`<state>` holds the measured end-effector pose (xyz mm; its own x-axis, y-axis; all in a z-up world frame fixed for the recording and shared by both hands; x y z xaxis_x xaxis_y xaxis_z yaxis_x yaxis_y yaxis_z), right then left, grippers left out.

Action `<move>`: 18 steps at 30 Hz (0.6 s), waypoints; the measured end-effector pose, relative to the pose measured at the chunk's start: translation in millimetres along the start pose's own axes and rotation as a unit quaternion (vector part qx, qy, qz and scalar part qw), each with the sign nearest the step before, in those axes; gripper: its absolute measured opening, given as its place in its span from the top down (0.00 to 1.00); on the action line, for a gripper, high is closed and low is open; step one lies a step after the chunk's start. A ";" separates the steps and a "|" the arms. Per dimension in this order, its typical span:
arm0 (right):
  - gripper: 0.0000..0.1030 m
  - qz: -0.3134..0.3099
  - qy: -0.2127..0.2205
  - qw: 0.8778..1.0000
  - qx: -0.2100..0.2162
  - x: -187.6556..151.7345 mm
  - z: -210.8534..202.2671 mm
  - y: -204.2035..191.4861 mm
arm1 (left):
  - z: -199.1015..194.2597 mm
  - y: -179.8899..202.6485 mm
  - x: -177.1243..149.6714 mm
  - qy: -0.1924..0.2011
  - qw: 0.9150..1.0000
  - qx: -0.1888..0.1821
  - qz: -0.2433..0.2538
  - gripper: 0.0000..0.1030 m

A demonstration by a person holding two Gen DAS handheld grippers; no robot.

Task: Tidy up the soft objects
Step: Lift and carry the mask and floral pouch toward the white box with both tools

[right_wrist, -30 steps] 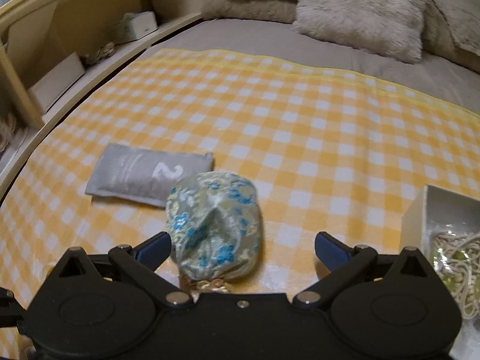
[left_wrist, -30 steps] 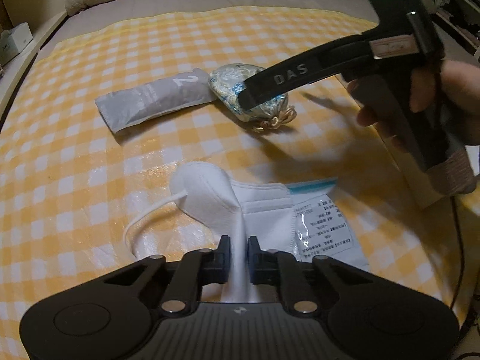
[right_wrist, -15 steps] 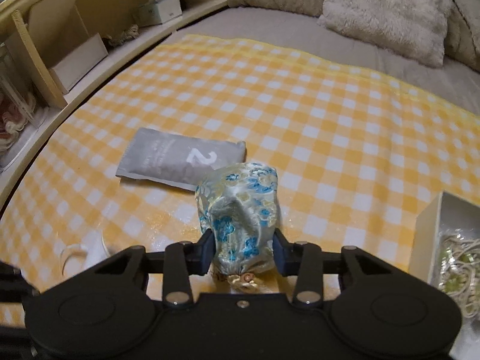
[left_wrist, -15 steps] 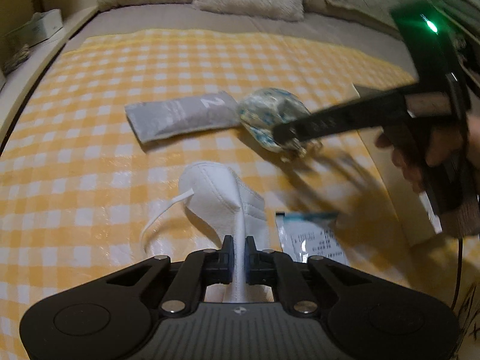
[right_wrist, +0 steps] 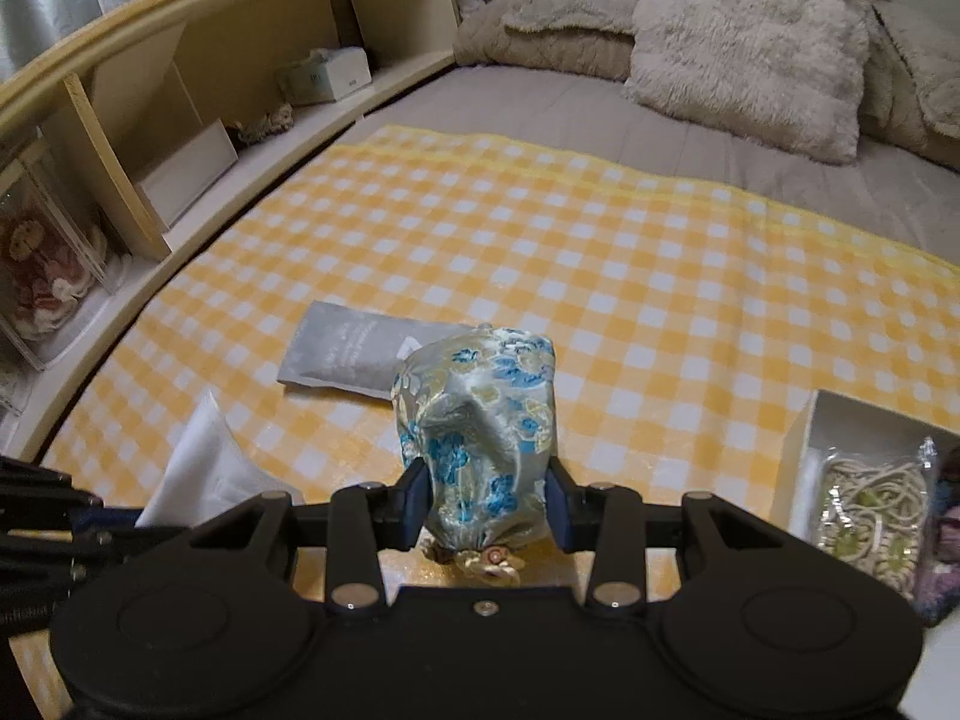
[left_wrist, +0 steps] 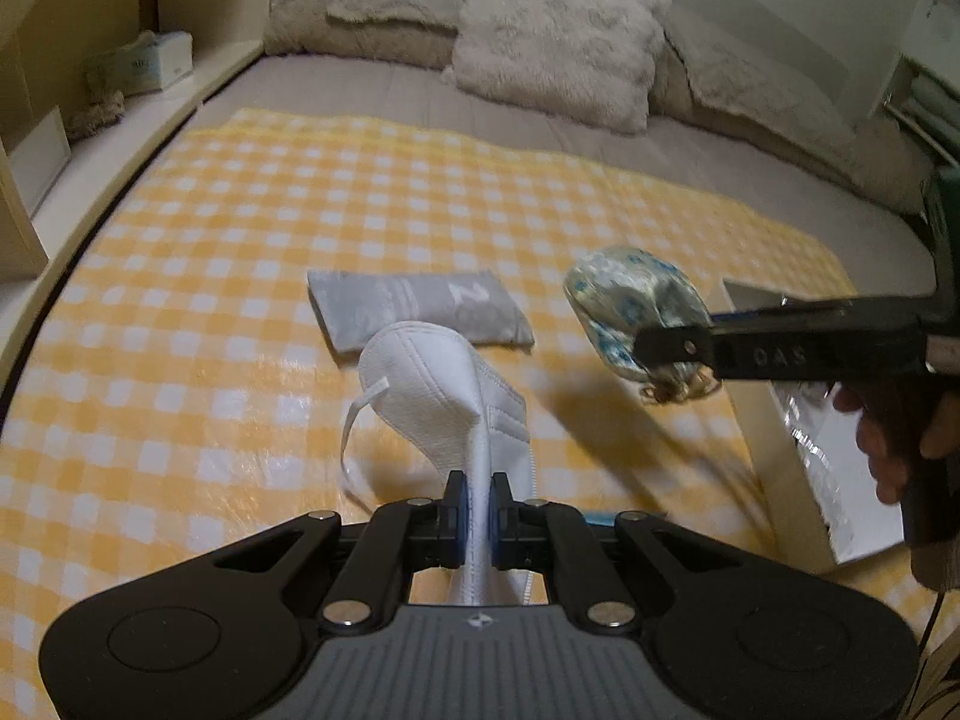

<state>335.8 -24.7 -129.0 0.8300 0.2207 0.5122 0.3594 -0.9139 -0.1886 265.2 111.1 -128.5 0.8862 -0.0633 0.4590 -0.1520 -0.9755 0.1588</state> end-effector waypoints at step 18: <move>0.61 0.020 0.095 0.995 -0.014 -17.6 -115.9 35.5 | -50.7 55.6 23.3 0.079 0.996 -0.032 0.014 0.93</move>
<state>284.5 -100.5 -47.6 0.7469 0.1188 0.6542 0.3141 -0.9303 -0.1896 255.2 66.0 -64.7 0.8015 -0.0511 0.5958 -0.2076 -0.9581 0.1972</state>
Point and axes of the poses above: each gripper's, at about its wrist camera, not at the fingertips, and z roughly the way its jaws point, y to its right, x to its top, the point moved 8 cm from there along z, roughly the way its jaws point, and after that the axes turned 7 degrees about -y, right-handed, at the moved point
